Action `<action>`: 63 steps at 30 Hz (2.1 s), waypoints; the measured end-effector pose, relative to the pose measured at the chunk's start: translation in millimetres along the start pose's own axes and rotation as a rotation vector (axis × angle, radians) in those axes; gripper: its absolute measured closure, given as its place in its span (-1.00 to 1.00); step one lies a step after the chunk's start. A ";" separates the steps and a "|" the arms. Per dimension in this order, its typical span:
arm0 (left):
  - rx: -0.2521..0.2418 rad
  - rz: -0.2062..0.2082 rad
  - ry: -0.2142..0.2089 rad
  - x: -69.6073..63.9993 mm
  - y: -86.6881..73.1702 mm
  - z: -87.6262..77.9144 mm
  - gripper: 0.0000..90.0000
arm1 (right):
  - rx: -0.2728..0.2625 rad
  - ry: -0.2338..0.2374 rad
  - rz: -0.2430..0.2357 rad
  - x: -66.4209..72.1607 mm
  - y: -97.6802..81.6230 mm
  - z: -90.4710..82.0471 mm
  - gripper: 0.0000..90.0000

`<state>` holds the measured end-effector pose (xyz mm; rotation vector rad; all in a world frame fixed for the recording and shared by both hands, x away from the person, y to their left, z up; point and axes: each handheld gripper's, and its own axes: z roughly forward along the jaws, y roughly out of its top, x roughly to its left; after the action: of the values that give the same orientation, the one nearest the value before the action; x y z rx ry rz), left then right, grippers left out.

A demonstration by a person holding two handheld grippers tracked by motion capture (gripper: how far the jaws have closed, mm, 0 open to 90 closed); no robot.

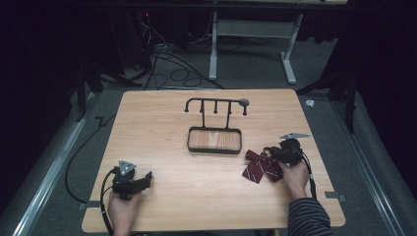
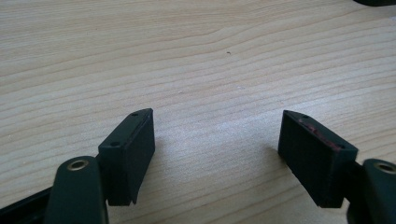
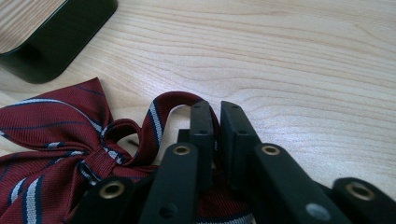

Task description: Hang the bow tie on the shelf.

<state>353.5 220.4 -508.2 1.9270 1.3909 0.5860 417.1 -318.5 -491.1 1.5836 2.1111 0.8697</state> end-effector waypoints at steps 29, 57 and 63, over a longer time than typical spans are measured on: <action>0.000 -0.001 -0.001 0.1 0.0 -0.1 -0.38 | -0.067 0.021 -0.044 6.2 4.5 -22.7 1.00; 0.000 -0.001 -0.001 0.1 0.0 -0.1 -0.39 | -0.191 0.069 -0.126 31.6 28.3 -63.5 1.00; 0.001 -0.001 -0.002 0.3 0.0 -0.2 -0.39 | -0.210 0.081 -0.145 36.6 33.2 -71.7 1.00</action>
<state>353.5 220.6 -508.0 1.9269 1.3916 0.5827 385.9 -296.2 -412.8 1.2931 2.0810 1.0815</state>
